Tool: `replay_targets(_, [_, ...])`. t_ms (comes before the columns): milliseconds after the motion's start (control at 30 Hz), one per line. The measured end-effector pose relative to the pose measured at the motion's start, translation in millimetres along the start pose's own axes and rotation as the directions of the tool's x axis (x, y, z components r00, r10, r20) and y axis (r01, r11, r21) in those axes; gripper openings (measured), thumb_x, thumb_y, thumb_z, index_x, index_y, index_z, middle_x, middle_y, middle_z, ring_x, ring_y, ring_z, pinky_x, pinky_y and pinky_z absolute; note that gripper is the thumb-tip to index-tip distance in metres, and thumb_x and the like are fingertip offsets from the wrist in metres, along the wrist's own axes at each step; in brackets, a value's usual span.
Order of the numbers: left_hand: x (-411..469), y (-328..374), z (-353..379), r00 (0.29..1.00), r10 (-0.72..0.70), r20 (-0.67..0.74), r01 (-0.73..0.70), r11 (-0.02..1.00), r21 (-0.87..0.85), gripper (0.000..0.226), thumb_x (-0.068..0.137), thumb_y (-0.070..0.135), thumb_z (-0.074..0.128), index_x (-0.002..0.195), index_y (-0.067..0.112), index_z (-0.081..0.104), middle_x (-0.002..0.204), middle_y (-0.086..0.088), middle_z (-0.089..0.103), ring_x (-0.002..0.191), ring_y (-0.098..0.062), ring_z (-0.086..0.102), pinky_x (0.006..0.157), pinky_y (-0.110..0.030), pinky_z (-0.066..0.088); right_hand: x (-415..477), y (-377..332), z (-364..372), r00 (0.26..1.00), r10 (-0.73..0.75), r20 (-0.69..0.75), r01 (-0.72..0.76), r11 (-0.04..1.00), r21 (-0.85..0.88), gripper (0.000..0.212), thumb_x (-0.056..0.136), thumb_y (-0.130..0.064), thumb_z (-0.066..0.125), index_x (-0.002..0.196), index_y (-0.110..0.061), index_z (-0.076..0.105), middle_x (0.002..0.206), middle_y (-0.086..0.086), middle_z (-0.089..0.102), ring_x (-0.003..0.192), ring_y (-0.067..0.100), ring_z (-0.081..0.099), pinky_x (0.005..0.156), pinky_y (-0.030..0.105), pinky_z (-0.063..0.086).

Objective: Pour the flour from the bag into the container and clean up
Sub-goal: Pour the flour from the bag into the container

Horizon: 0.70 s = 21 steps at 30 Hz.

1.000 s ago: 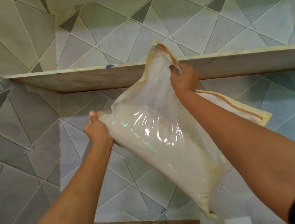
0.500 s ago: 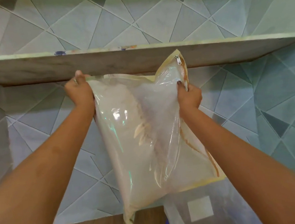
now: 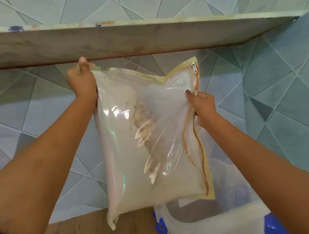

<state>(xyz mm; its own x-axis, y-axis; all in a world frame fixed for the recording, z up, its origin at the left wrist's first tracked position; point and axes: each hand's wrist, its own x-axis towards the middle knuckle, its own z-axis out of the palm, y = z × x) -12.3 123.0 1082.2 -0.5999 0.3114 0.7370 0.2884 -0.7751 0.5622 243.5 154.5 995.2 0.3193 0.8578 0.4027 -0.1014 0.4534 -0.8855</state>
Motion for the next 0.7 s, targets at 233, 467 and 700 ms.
replay_targets(233, [-6,-13,16,0.996,-0.004,0.086,0.001,1.0,0.025,0.041,0.096,0.026,0.047,0.055,0.027,0.056,0.06,0.006,0.056,0.056,-0.005,0.054,0.067,-0.023,0.044,1,17,-24,0.997,0.073,0.021,-0.072,0.997,-0.019,0.025,0.087,-0.023,0.064,0.064,-0.02,0.055,0.066,0.0,0.055,0.062,0.017,0.054,0.055,0.024,0.042])
replay_targets(467, [-16,-17,28,0.997,-0.022,0.071,0.017,0.997,0.079,0.039,0.095,0.031,0.048,0.056,0.028,0.055,0.062,0.008,0.057,0.065,-0.013,0.058,0.07,-0.024,0.048,0,31,-33,0.99,0.142,0.02,-0.142,0.99,0.001,0.022,0.087,-0.02,0.064,0.067,-0.019,0.055,0.072,0.003,0.058,0.069,0.018,0.057,0.068,0.029,0.049])
replay_targets(700, [-33,-12,50,0.992,0.042,0.121,-0.06,0.987,0.148,0.04,0.097,0.029,0.047,0.089,-0.002,0.07,0.076,-0.006,0.061,0.06,-0.003,0.054,0.065,-0.014,0.043,1,43,-53,0.974,0.221,0.045,-0.22,0.975,-0.03,0.01,0.086,-0.018,0.065,0.088,-0.009,0.059,0.1,0.016,0.06,0.087,0.025,0.056,0.088,0.041,0.05])
